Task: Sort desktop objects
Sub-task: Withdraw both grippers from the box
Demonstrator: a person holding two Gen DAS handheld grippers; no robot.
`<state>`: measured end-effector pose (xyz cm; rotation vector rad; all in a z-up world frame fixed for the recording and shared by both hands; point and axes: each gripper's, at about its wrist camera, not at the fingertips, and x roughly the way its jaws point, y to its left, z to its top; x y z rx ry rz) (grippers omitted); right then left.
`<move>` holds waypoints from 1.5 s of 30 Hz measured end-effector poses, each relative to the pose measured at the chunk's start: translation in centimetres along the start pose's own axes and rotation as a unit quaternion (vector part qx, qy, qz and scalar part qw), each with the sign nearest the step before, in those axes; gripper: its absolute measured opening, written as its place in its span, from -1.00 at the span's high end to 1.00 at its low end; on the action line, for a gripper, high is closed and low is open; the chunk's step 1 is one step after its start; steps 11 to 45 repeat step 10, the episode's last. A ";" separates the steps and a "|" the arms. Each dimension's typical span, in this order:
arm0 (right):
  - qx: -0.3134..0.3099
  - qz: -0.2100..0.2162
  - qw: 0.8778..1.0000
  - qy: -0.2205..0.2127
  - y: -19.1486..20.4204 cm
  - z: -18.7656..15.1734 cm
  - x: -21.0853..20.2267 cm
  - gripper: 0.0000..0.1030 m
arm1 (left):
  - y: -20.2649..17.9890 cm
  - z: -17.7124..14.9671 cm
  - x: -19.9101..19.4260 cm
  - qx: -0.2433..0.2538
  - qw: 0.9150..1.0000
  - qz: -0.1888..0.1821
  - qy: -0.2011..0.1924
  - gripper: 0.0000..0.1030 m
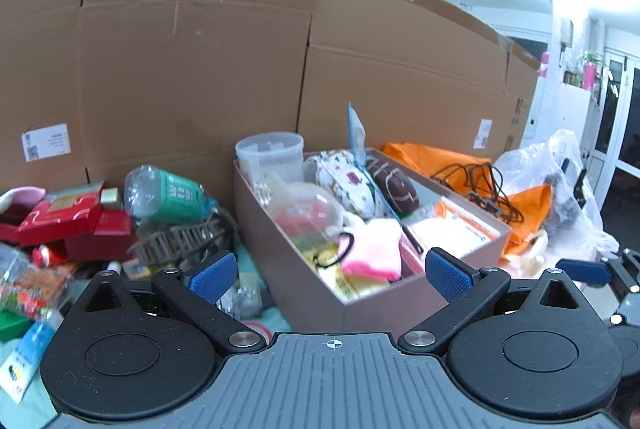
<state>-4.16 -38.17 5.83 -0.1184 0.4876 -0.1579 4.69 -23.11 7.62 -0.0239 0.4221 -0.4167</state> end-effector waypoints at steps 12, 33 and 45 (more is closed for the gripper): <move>0.000 -0.012 1.000 0.016 0.4 -0.7 -0.8 -1.00 | -0.1 -1.6 -1.1 -0.004 1.000 -0.012 0.014 -1.00; 0.000 -0.012 1.000 0.016 0.4 -0.7 -0.8 -1.00 | -0.1 -1.6 -1.1 -0.004 1.000 -0.012 0.014 -1.00; 0.000 -0.012 1.000 0.016 0.4 -0.7 -0.8 -1.00 | -0.1 -1.6 -1.1 -0.004 1.000 -0.012 0.014 -1.00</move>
